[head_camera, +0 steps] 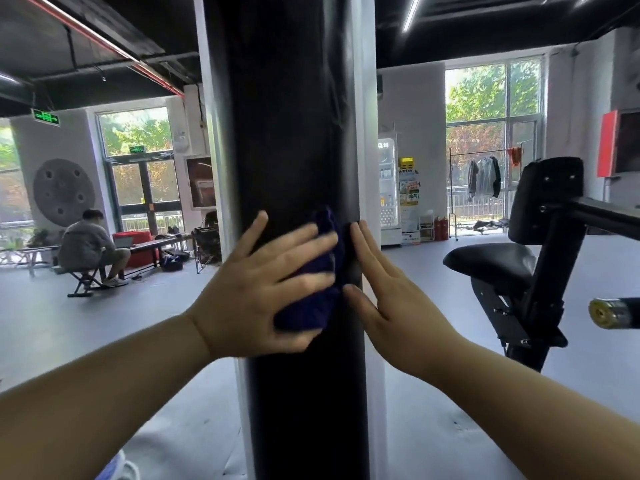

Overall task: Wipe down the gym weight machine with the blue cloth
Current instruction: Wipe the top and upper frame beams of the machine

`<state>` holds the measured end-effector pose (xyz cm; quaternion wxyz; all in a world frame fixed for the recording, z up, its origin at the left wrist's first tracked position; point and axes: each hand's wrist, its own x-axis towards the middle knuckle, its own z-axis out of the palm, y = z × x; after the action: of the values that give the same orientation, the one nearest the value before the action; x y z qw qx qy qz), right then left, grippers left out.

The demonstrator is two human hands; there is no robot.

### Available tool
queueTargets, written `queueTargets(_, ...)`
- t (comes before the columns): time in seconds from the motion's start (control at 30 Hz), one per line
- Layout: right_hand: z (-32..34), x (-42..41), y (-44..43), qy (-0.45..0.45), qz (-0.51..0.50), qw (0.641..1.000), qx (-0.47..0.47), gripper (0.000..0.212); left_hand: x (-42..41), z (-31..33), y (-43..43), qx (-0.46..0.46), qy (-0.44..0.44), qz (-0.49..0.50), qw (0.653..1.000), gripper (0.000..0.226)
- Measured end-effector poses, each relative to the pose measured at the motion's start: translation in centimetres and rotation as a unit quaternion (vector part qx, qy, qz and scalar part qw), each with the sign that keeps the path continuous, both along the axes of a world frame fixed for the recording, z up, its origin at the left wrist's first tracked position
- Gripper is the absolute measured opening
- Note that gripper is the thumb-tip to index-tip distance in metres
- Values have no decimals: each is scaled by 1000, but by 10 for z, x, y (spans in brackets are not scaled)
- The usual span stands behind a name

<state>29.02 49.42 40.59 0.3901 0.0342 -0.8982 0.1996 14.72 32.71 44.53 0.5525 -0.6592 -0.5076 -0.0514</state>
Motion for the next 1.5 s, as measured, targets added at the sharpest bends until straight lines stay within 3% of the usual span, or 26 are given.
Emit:
queueTargets(0.07, -6, 1, 6, -9, 0, 1000, 10, 70, -3, 8, -3, -51, 54, 5, 997, 38)
queueTargets(0.13, -9, 0, 7, -4, 1, 1000, 9, 70, 0, 36, 1, -40, 76, 24, 996, 36)
queueTargets(0.23, -10, -3, 4, 4, 6, 1000, -4, 71, 11, 74, 12, 76, -15, 28, 997, 44)
queueTargets(0.3, -10, -3, 3, 3, 3, 1000, -8, 70, 21, 69, 22, 104, -71, 16, 992, 45)
queueTargets(0.43, -17, -3, 6, 12, 6, 1000, -15, 69, 19, 17, 26, -24, 27, 10, 999, 36)
queueTargets(0.53, -28, -1, 5, 1, 9, 999, -37, 67, 8, 20, 15, -114, 115, 22, 987, 38)
queueTargets(0.6, -32, -1, 6, -4, 6, 999, -43, 66, 4, 43, 11, -87, 123, 22, 988, 39)
queueTargets(0.7, -32, -2, 7, -16, 5, 998, -54, 64, -5, 68, 2, 46, 19, 4, 999, 37)
queueTargets(0.77, -32, -2, 4, -11, 8, 998, -64, 64, -9, 53, -5, 86, -37, -15, 995, 38)
queueTargets(0.9, -34, -3, -9, 19, 13, 994, -108, 62, -23, -15, -19, -37, 34, 1, 999, 43)
queueTargets(0.97, -35, -4, -14, 27, 12, 993, -115, 62, -27, -12, -25, -111, 98, 10, 989, 46)
queueTargets(1.03, -36, -4, -15, 35, 13, 992, -120, 61, -25, 20, -21, -117, 124, 14, 985, 46)
queueTargets(1.13, -36, -3, -15, 34, 21, 990, -135, 61, -19, 69, -10, 11, 32, -1, 999, 49)
queueTargets(1.23, -38, -2, -16, 36, 28, 989, -143, 60, -15, 54, -4, 115, -71, -32, 990, 49)
queueTargets(1.37, -44, -1, -18, 31, 31, 989, -139, 64, -27, -40, -16, 54, -153, -60, 985, 50)
queueTargets(1.43, -46, -1, -19, 29, 29, 990, -138, 65, -33, -62, -28, -10, -119, -41, 992, 50)
queueTargets(1.5, -46, -1, -20, 35, 26, 990, -138, 65, -34, -42, -29, -35, -63, -25, 997, 50)
